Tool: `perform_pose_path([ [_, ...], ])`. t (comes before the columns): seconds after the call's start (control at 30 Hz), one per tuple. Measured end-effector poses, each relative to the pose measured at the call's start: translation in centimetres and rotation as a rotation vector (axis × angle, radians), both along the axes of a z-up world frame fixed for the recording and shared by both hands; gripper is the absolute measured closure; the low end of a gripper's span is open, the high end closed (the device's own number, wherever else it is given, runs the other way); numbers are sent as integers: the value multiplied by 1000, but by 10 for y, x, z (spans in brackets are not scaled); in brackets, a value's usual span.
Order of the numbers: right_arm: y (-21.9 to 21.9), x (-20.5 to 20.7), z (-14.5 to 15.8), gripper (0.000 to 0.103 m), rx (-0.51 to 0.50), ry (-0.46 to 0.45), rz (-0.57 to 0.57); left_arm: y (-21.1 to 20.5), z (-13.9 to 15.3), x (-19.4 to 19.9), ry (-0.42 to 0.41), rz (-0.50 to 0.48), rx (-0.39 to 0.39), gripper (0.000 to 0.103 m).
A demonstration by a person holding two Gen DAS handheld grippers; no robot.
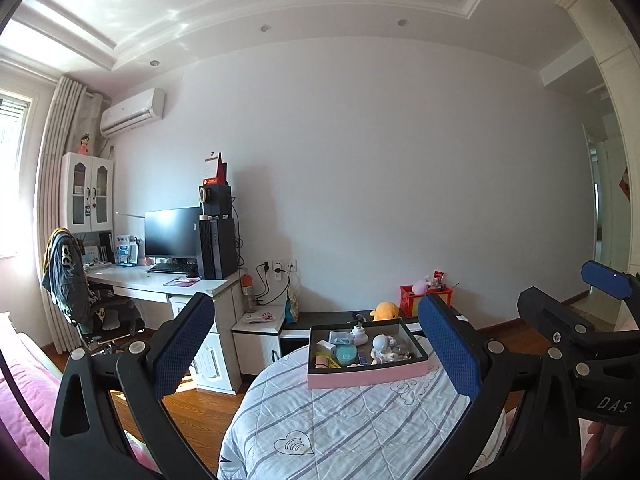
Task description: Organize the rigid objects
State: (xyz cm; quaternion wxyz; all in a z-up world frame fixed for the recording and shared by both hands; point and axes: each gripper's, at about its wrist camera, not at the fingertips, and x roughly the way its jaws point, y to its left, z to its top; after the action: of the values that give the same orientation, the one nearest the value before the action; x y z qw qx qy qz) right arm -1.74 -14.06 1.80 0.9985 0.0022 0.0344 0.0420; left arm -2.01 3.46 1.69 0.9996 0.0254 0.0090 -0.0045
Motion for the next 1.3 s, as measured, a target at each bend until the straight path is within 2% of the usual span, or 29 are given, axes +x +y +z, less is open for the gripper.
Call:
perform_pose_path([
  [0.2, 2, -8, 2, 0, 2, -21, -2, 0, 1, -6, -26, 20, -1, 0],
  [0.67, 6, -11, 2, 0, 5, -24, -9, -4, -1, -4, -28, 27, -1, 0],
  [1.0, 10, -21, -1, 0, 18, -90, -65, -8, -2, -3, -30, 28, -8, 0],
  [1.3, 8, -17, -1, 0, 24, -79, -61, -13, -1, 1, -24, 39, -7, 0],
])
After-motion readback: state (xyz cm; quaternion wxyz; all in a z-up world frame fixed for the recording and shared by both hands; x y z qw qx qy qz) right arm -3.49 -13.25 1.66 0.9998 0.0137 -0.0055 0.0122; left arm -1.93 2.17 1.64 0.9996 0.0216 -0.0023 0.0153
